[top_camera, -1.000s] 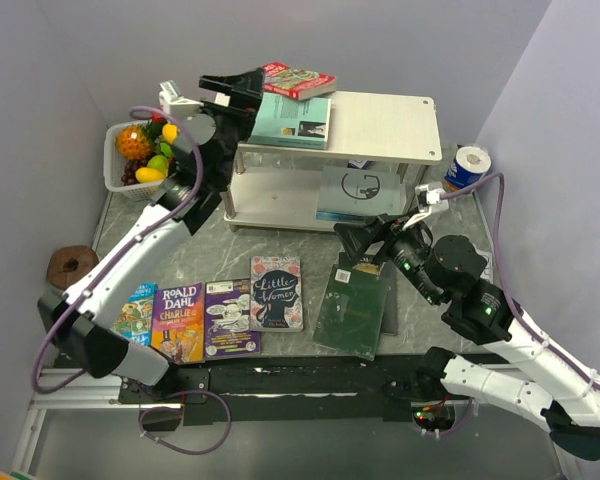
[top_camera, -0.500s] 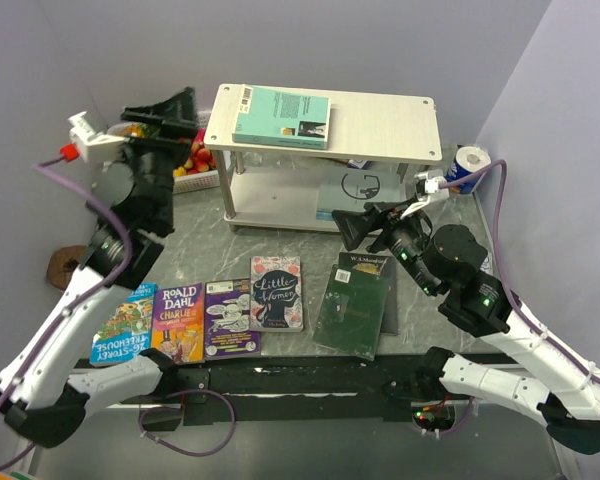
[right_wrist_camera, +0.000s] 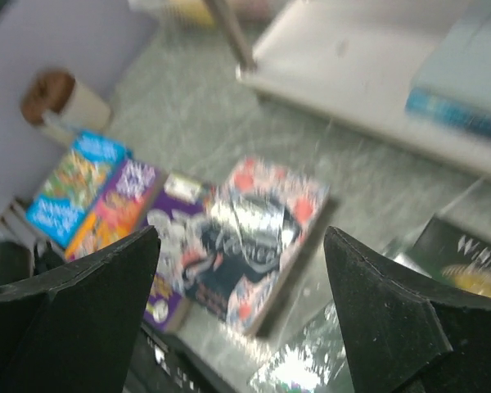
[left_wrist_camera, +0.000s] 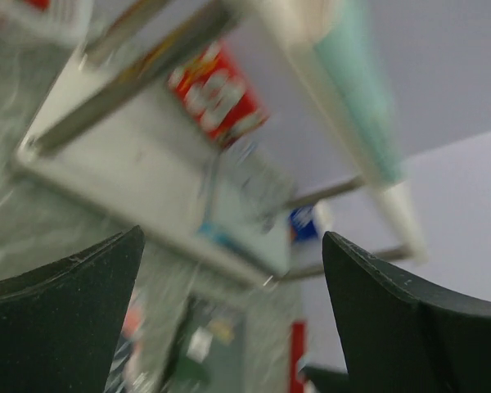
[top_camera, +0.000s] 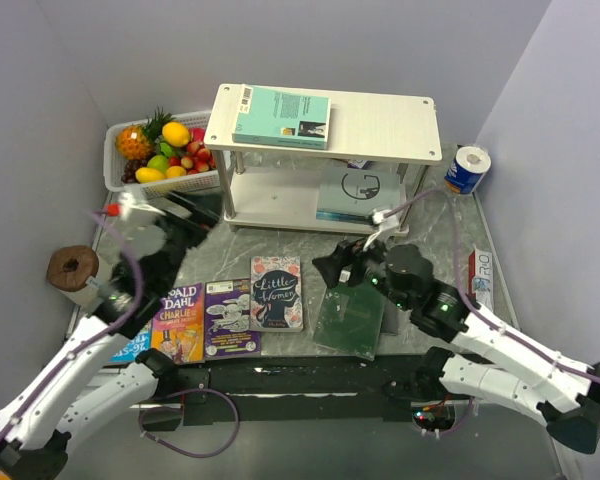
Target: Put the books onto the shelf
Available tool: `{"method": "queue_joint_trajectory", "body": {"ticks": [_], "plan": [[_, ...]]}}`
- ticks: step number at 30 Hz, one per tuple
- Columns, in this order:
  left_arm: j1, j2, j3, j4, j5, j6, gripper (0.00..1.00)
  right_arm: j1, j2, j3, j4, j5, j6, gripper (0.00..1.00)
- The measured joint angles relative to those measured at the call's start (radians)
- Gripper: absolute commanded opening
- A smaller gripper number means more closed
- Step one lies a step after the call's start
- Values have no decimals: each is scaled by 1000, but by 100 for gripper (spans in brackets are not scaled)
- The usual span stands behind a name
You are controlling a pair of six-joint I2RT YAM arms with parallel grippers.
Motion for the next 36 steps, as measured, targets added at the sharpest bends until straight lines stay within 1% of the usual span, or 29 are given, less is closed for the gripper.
{"method": "queue_joint_trajectory", "body": {"ticks": [2, 4, 7, 8, 10, 11, 12, 13, 15, 16, 19, 23, 25, 28, 30, 32, 34, 36], "plan": [[0, 10, -95, -34, 70, -16, 96, 0, 33, -44, 8, -41, 32, 90], [0, 37, -197, -64, 141, -31, 96, 0, 89, -72, 20, -90, 67, 88], [0, 109, -319, -93, 246, -39, 96, -1, 208, -80, 56, -176, 104, 77], [0, 130, -343, -99, 270, -38, 96, -1, 249, -80, 76, -203, 113, 68], [0, 172, -375, -100, 326, -37, 96, -1, 336, -80, 106, -251, 127, 61], [0, 191, -382, -95, 346, -37, 96, -1, 382, -80, 121, -278, 135, 56], [0, 210, -383, -90, 367, -37, 96, -1, 426, -80, 135, -297, 138, 53], [0, 224, -384, -83, 381, -37, 96, -1, 471, -80, 147, -319, 143, 48], [0, 236, -392, -61, 402, -37, 96, -1, 547, -80, 158, -349, 148, 45], [2, 237, -404, -44, 408, -37, 96, -1, 571, -80, 160, -356, 149, 41], [6, 241, -446, -3, 431, -37, 96, -2, 642, -73, 157, -368, 150, 36], [14, 285, -485, 40, 474, -37, 96, -6, 713, -63, 154, -368, 153, 34], [19, 316, -488, 87, 502, -36, 96, -11, 725, -56, 152, -376, 157, 33], [21, 370, -494, 177, 563, -33, 99, -14, 742, -45, 150, -385, 158, 33], [22, 405, -496, 234, 604, -25, 94, -19, 754, -35, 146, -396, 161, 32], [34, 437, -500, 289, 635, -13, 86, -24, 767, -28, 154, -410, 164, 32], [42, 466, -510, 350, 663, -6, 81, -27, 779, -22, 167, -421, 168, 32], [47, 496, -523, 410, 695, 4, 71, -31, 789, -21, 181, -433, 171, 32]]}}
